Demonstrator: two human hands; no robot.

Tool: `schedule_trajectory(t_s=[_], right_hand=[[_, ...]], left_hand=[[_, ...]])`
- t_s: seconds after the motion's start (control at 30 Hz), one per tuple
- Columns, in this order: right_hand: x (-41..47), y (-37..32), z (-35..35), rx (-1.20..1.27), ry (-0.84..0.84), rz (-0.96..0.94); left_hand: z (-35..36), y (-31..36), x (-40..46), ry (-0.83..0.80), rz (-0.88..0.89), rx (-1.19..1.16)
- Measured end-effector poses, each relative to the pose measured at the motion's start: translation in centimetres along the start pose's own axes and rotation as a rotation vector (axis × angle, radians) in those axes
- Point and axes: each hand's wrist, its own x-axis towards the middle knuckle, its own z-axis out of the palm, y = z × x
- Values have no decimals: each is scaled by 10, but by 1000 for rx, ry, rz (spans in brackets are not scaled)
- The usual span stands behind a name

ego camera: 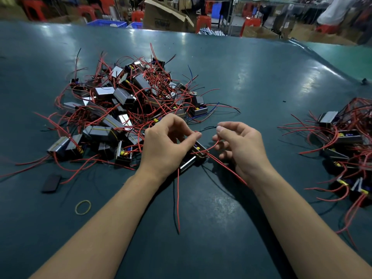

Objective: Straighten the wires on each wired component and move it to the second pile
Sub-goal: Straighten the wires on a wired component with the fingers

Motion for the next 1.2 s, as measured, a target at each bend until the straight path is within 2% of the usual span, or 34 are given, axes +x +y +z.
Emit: schedule_trajectory(t_s=[0.17, 0.33, 0.4, 0.57, 0.7, 0.87, 1.0, 1.1, 1.2], right_hand=[[0, -1, 0, 6, -22, 7], [1, -1, -2, 40, -22, 10], [1, 0, -2, 69, -37, 14], [0, -1, -4, 123, -36, 14], [-1, 0, -5, 131, -15, -8], [-7, 2, -4, -19, -37, -165], [-11, 2, -6, -214, 26, -335], [-12, -1, -10, -260, 56, -442], [-13, 0, -5, -171, -11, -373]], left_hand=[[1, 2, 4, -7, 57, -15], [4, 4, 5, -49, 437, 159], [4, 2, 6, -92, 511, 194], [2, 1, 5, -157, 335, 158], [-1, 0, 5, -271, 247, 170], [-1, 1, 3, -259, 153, 128], [2, 0, 2, -217, 81, 82], [3, 1, 3, -184, 45, 33], [3, 4, 4, -169, 39, -29]])
